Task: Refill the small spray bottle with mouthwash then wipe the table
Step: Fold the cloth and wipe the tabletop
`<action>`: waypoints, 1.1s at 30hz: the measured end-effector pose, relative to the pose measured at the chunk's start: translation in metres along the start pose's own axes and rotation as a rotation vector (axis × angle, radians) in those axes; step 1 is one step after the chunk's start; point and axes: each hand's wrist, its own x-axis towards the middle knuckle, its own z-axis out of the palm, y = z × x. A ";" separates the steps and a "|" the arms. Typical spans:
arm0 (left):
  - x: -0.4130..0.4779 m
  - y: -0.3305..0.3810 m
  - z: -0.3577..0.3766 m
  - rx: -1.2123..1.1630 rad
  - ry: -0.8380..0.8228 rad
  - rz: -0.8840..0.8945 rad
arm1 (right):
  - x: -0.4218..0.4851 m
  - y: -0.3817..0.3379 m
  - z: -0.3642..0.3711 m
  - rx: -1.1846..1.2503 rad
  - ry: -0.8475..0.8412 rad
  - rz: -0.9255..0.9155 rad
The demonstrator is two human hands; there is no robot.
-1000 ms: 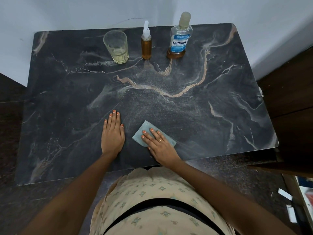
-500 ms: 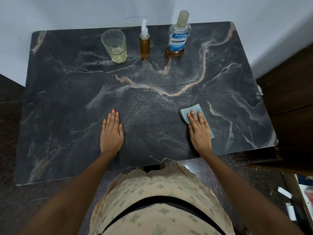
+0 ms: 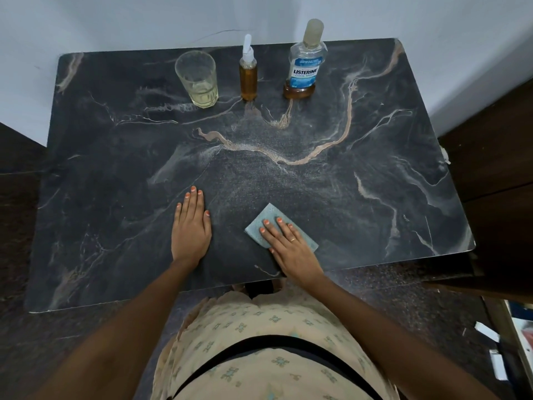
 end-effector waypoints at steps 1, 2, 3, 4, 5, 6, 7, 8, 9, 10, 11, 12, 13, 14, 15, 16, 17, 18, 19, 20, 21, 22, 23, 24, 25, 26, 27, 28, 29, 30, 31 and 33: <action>0.000 0.000 0.000 -0.001 -0.001 0.000 | -0.005 0.005 -0.001 -0.012 0.004 -0.002; 0.000 0.001 0.000 -0.002 -0.001 -0.001 | -0.009 0.010 -0.003 -0.014 0.010 0.012; 0.000 0.001 0.000 -0.001 -0.002 -0.001 | -0.014 0.016 -0.006 0.002 0.016 0.045; 0.000 0.001 0.000 -0.001 -0.002 0.000 | -0.018 0.023 -0.008 0.030 0.026 0.093; 0.000 0.001 0.000 0.000 -0.002 0.000 | -0.022 0.030 -0.010 0.056 0.038 0.149; 0.000 0.001 0.000 -0.001 -0.003 -0.001 | -0.026 0.038 -0.013 0.074 0.053 0.203; 0.000 0.001 0.000 -0.002 -0.004 -0.002 | -0.029 0.046 -0.015 0.083 0.066 0.254; 0.000 0.001 0.000 -0.001 -0.005 -0.002 | -0.030 0.055 -0.017 0.085 0.078 0.299; 0.000 0.000 0.000 0.000 -0.006 -0.002 | -0.031 0.062 -0.020 0.084 0.088 0.340; 0.000 0.001 0.000 0.000 -0.007 -0.002 | -0.030 0.070 -0.023 0.083 0.095 0.379; 0.000 0.001 0.000 0.000 -0.009 -0.002 | -0.027 0.077 -0.026 0.084 0.102 0.416; 0.000 0.001 0.000 0.001 -0.011 -0.004 | -0.023 0.083 -0.029 0.090 0.106 0.454; 0.000 0.001 0.000 0.002 -0.011 -0.004 | -0.017 0.089 -0.032 0.099 0.110 0.491; 0.000 0.001 0.000 0.000 -0.009 -0.005 | -0.010 0.093 -0.034 0.108 0.113 0.525; 0.000 0.001 -0.001 -0.003 -0.006 -0.005 | -0.001 0.095 -0.036 0.116 0.116 0.559; 0.000 0.001 -0.001 -0.006 -0.005 -0.005 | 0.007 0.096 -0.037 0.118 0.120 0.595; 0.000 0.001 -0.001 -0.008 -0.005 -0.005 | 0.016 0.097 -0.038 0.117 0.122 0.630; 0.000 0.002 -0.001 -0.006 -0.003 -0.006 | 0.025 0.097 -0.038 0.114 0.122 0.659; 0.000 0.002 -0.001 -0.003 -0.001 -0.006 | 0.033 0.095 -0.039 0.112 0.122 0.677; 0.000 0.002 -0.001 0.000 0.002 -0.006 | 0.041 0.092 -0.039 0.113 0.123 0.686; 0.000 0.002 -0.001 0.001 0.003 -0.006 | 0.047 0.089 -0.040 0.116 0.123 0.687; 0.000 0.002 -0.001 0.001 0.004 -0.005 | 0.054 0.084 -0.040 0.120 0.119 0.679; 0.000 0.002 -0.001 0.000 0.005 -0.004 | 0.061 0.078 -0.040 0.127 0.112 0.660; 0.000 0.003 -0.001 -0.001 0.003 -0.002 | 0.067 0.072 -0.039 0.139 0.103 0.629; 0.000 0.003 -0.001 -0.001 0.001 -0.001 | 0.072 0.064 -0.038 0.150 0.095 0.590; 0.000 0.003 -0.002 -0.001 0.000 0.000 | 0.076 0.056 -0.037 0.163 0.088 0.550; 0.000 0.003 -0.002 -0.001 0.000 -0.001 | 0.077 0.048 -0.035 0.181 0.085 0.511; 0.000 0.002 -0.002 -0.001 0.000 -0.002 | 0.077 0.040 -0.033 0.205 0.084 0.477; 0.000 0.002 -0.001 0.000 -0.002 -0.003 | 0.074 0.034 -0.031 0.228 0.081 0.447; 0.000 0.002 -0.001 0.003 -0.004 -0.002 | 0.069 0.030 -0.029 0.245 0.078 0.416; 0.001 0.003 -0.001 0.005 -0.005 -0.002 | 0.062 0.027 -0.029 0.251 0.071 0.384; 0.001 0.002 -0.001 0.006 -0.009 -0.005 | 0.047 0.029 -0.029 0.264 0.058 0.350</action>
